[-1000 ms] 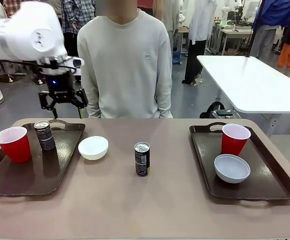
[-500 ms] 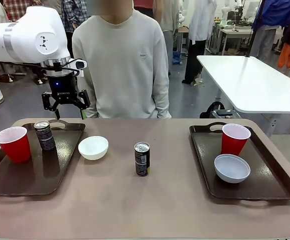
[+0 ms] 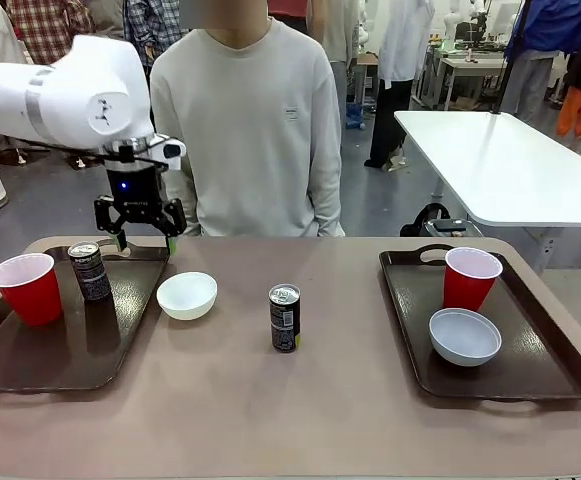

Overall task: Prepare tableware on both trays.
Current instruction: Pick up a Picnic Bowl from the table and place it on a Handle tray.

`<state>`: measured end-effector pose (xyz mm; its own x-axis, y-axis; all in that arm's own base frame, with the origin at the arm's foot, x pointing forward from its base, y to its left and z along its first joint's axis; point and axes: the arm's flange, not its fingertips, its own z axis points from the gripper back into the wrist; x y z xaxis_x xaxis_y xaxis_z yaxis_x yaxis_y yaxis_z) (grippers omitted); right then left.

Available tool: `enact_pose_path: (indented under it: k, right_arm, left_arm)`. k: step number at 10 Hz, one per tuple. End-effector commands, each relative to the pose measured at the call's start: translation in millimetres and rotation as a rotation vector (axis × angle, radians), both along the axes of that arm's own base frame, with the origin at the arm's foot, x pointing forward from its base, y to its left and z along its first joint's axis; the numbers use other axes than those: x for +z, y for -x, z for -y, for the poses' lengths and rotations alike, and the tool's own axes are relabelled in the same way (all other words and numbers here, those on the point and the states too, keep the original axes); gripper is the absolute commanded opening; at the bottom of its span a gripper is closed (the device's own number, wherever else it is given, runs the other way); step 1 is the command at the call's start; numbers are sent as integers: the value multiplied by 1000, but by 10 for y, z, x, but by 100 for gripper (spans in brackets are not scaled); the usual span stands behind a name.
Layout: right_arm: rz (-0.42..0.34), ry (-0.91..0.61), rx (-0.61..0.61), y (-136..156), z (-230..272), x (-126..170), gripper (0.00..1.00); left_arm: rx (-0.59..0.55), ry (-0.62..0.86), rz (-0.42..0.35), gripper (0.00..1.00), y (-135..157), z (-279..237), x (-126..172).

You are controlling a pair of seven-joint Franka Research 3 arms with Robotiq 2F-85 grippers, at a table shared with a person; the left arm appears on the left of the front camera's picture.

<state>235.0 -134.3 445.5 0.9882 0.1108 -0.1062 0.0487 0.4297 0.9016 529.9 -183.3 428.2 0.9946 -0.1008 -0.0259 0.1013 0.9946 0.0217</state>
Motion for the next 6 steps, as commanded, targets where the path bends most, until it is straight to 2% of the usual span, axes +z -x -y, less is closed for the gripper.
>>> enact_pose_path:
  k: [1,5,6]
  right_arm:
    - [2,-15,-8,11,-13,27,100]
    - [2,-15,-8,11,-13,27,100]
    - [2,-15,-8,11,-13,27,100]
  left_arm:
    - [-84,-19,21,100,-54,72,-279]
    - [-124,12,-37,100,-97,155,-686]
    - [-122,10,-20,100,-92,175,-697]
